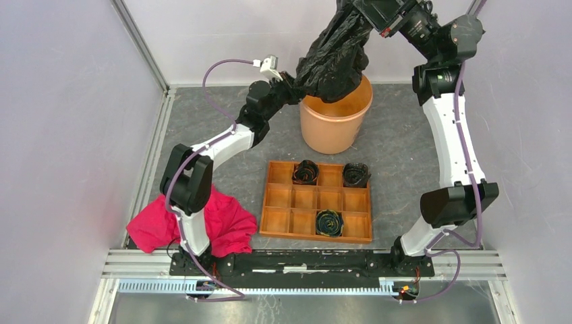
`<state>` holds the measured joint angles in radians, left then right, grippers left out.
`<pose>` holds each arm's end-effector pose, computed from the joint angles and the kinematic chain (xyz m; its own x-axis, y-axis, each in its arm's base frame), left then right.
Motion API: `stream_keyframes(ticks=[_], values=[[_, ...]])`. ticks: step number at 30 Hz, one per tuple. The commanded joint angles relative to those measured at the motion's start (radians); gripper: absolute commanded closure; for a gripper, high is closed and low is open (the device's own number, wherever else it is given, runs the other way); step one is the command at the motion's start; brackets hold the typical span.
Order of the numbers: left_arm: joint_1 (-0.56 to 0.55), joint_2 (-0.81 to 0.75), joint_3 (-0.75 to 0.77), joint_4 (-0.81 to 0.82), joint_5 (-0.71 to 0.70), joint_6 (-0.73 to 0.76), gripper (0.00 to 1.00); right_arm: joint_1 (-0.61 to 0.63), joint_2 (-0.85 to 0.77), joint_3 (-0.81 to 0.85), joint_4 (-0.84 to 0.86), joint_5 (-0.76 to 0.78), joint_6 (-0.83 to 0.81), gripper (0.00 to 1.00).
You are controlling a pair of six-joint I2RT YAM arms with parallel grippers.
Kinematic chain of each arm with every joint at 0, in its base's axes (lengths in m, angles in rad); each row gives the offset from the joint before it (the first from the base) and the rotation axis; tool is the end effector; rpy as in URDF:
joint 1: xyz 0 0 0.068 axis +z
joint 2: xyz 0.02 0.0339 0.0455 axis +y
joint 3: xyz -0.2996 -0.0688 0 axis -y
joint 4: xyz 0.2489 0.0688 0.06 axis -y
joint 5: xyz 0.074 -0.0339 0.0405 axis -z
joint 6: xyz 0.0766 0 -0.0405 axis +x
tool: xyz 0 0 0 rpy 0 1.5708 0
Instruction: Put the trash bags into the trash bin
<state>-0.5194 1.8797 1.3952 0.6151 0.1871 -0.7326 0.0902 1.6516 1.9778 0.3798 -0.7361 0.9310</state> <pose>0.4333 -0.2642 0.3555 -0.3492 -0.5573 -0.7533 0.5572 0.5228 -0.6451 0.3541 0.0837 0.6336 -0.0760 0.5901 -0.8038 -0.8620 0.3663 0.3504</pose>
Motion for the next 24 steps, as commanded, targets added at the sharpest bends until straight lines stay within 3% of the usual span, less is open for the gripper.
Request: stream_keyframes(ticks=[1, 10, 12, 13, 20, 24], values=[[-0.014, 0.005, 0.034, -0.102, -0.106, 0.133, 0.83, -0.009, 0.016, 0.009, 0.04, -0.081, 0.027, 1.0], [-0.041, -0.065, 0.036, -0.208, -0.08, 0.258, 0.78, -0.068, -0.055, -0.16, -0.027, -0.172, -0.07, 1.0], [-0.041, -0.065, 0.044, -0.231, -0.059, 0.266, 0.7, -0.081, -0.069, -0.183, -0.066, -0.197, -0.104, 1.0], [-0.041, -0.06, 0.051, -0.248, -0.039, 0.266, 0.59, -0.084, -0.072, -0.192, -0.067, -0.213, -0.11, 1.0], [-0.037, -0.094, 0.121, -0.432, 0.01, 0.25, 0.15, -0.116, -0.099, -0.163, -0.163, -0.175, -0.193, 1.0], [-0.027, -0.161, 0.119, -0.521, -0.024, 0.194, 0.01, -0.124, -0.093, -0.15, -0.189, -0.143, -0.202, 1.0]])
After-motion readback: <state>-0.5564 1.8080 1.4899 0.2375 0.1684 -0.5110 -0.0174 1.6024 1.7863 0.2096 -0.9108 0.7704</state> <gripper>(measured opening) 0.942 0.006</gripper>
